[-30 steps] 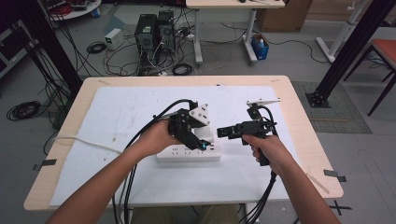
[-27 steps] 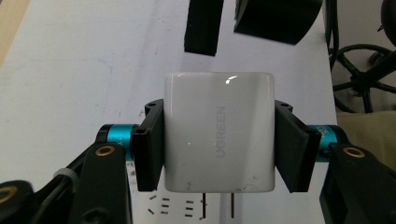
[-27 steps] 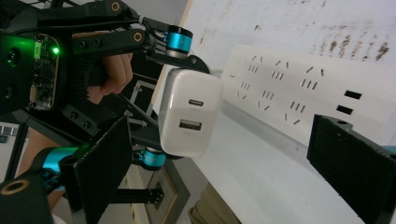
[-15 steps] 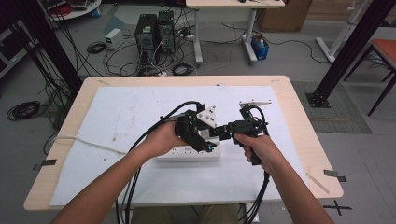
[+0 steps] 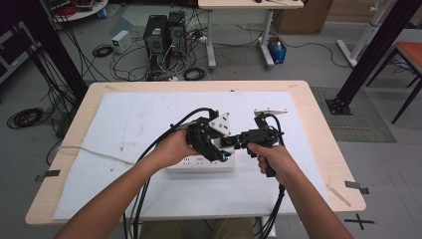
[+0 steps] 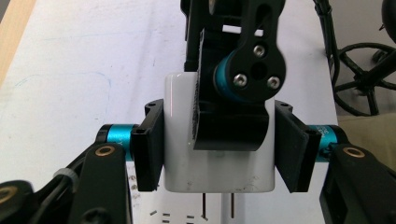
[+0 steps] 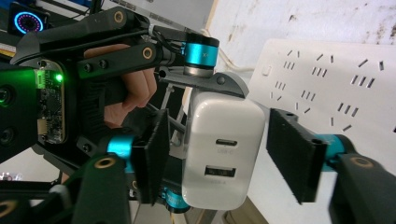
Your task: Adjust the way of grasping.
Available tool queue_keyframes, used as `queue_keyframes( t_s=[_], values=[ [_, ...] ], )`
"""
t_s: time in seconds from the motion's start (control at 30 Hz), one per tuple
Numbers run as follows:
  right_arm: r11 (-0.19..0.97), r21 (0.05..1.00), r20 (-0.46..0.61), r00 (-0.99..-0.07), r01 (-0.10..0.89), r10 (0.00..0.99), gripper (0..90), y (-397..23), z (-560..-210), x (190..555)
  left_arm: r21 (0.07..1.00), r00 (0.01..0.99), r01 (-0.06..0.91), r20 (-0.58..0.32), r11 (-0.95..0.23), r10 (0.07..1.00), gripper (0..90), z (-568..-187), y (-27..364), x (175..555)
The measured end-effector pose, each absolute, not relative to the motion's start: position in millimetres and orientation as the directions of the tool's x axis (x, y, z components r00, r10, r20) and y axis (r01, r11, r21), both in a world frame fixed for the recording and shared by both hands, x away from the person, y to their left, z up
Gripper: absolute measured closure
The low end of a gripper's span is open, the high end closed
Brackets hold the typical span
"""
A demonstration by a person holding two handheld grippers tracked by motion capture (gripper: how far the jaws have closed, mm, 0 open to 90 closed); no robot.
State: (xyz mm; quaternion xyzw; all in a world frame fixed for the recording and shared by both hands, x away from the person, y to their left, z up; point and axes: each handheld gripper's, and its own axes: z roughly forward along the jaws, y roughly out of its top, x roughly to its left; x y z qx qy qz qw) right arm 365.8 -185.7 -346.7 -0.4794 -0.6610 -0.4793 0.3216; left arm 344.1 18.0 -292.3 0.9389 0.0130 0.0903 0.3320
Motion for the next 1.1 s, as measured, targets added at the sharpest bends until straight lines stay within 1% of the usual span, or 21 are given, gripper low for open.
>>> queue_keyframes(
  t_s=[0.07, 0.1, 0.23, 0.33, 0.37, 0.4, 0.57, 0.63, 0.7, 0.77, 0.87, 0.93, 1.07, 1.1],
  values=[
    [0.081, 0.319, 0.887, -0.328, 0.944, 0.325, 43.0, -185, -347, 366, 0.627, 0.983, -0.036, 0.162, -0.778, 0.084, 42.5, -292, 18, 344],
    [0.079, 0.310, 0.890, -0.318, 0.947, 0.326, 46.0, -185, -347, 366, 0.627, 0.982, -0.037, 0.165, -0.778, 0.087, 42.5, -292, 18, 343],
    [0.086, 0.291, 0.900, -0.303, 0.953, 0.312, 49.4, -183, -350, 368, 0.627, 0.982, -0.042, 0.168, -0.778, 0.083, 42.5, -292, 17, 342],
    [0.089, 0.284, 0.905, -0.297, 0.955, 0.303, 55.7, -181, -351, 368, 0.627, 0.982, -0.044, 0.171, -0.778, 0.081, 42.5, -293, 16, 343],
    [0.089, 0.284, 0.905, -0.297, 0.955, 0.303, 55.7, -181, -351, 368, 0.627, 0.982, -0.044, 0.171, -0.778, 0.081, 42.5, -293, 16, 343],
    [0.092, 0.279, 0.911, -0.294, 0.956, 0.288, 59.5, -181, -352, 368, 0.624, 0.981, -0.045, 0.175, -0.780, 0.083, 42.5, -293, 16, 343],
    [0.065, 0.238, 0.926, -0.247, 0.969, 0.284, 61.8, -182, -356, 369, 0.611, 0.977, -0.051, 0.196, -0.790, 0.088, 42.4, -295, 14, 342],
    [0.057, 0.246, 0.923, -0.252, 0.968, 0.292, 62.1, -183, -357, 369, 0.609, 0.976, -0.033, 0.191, -0.793, 0.107, 41.3, -295, 14, 342],
    [0.049, 0.254, 0.912, -0.256, 0.966, 0.321, 62.1, -185, -357, 369, 0.607, 0.975, -0.001, 0.177, -0.795, 0.133, 30.3, -294, 17, 344],
    [0.042, 0.261, 0.906, -0.260, 0.964, 0.334, 62.1, -187, -357, 369, 0.605, 0.976, 0.006, 0.170, -0.797, 0.137, 30.2, -293, 20, 344],
    [0.030, 0.295, 0.876, -0.283, 0.955, 0.390, 62.1, -202, -355, 369, 0.585, 0.971, 0.064, 0.153, -0.809, 0.187, 22.7, -290, 36, 348],
    [0.037, 0.316, 0.852, -0.301, 0.948, 0.428, 62.0, -209, -353, 368, 0.571, 0.966, 0.093, 0.147, -0.816, 0.213, 22.7, -289, 48, 350],
    [0.060, 0.379, 0.768, -0.350, 0.923, 0.537, 62.1, -223, -345, 366, 0.546, 0.954, 0.159, 0.128, -0.823, 0.270, 22.7, -288, 75, 359],
    [0.070, 0.389, 0.753, -0.361, 0.919, 0.551, 62.1, -226, -344, 366, 0.539, 0.949, 0.180, 0.123, -0.823, 0.289, 22.7, -288, 83, 360]
  ],
)
